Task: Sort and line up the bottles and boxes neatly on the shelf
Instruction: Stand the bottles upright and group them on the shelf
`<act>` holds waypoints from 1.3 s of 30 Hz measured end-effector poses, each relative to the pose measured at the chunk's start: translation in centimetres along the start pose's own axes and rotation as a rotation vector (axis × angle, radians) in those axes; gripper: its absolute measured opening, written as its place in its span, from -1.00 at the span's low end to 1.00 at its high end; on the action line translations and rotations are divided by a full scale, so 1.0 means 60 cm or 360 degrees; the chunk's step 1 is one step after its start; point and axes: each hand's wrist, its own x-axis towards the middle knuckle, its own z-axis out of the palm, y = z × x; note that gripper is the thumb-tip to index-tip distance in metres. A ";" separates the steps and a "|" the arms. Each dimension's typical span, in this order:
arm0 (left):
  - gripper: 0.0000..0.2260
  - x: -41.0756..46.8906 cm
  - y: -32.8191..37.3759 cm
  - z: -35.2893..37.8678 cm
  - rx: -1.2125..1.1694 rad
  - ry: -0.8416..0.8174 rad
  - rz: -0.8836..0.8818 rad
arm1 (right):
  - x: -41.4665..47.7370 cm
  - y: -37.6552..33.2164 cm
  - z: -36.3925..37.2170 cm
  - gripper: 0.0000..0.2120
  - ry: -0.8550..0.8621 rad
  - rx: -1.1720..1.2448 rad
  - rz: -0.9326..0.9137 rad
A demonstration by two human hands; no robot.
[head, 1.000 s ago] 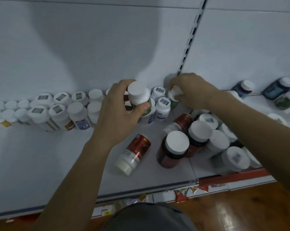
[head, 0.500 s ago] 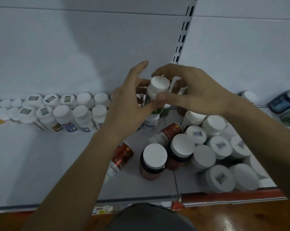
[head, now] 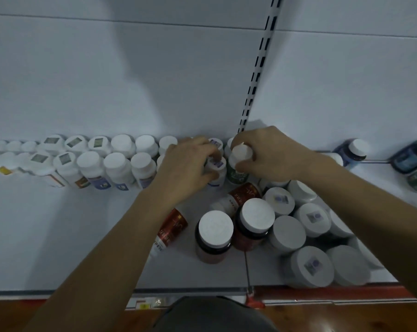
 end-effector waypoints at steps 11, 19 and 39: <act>-0.82 -0.012 -0.018 0.010 0.0022 0.0107 0.0080 | -0.006 -0.006 0.027 -0.55 -0.0094 -0.0161 0.0047; -0.81 -0.055 0.017 -0.046 -0.0433 -0.0016 0.0418 | -0.115 -0.036 -0.024 -0.65 0.0393 0.0073 0.0100; -0.53 -0.074 0.155 0.047 -0.0334 -0.0423 0.0367 | -0.328 -0.005 0.138 -0.33 0.0416 -0.0372 0.1059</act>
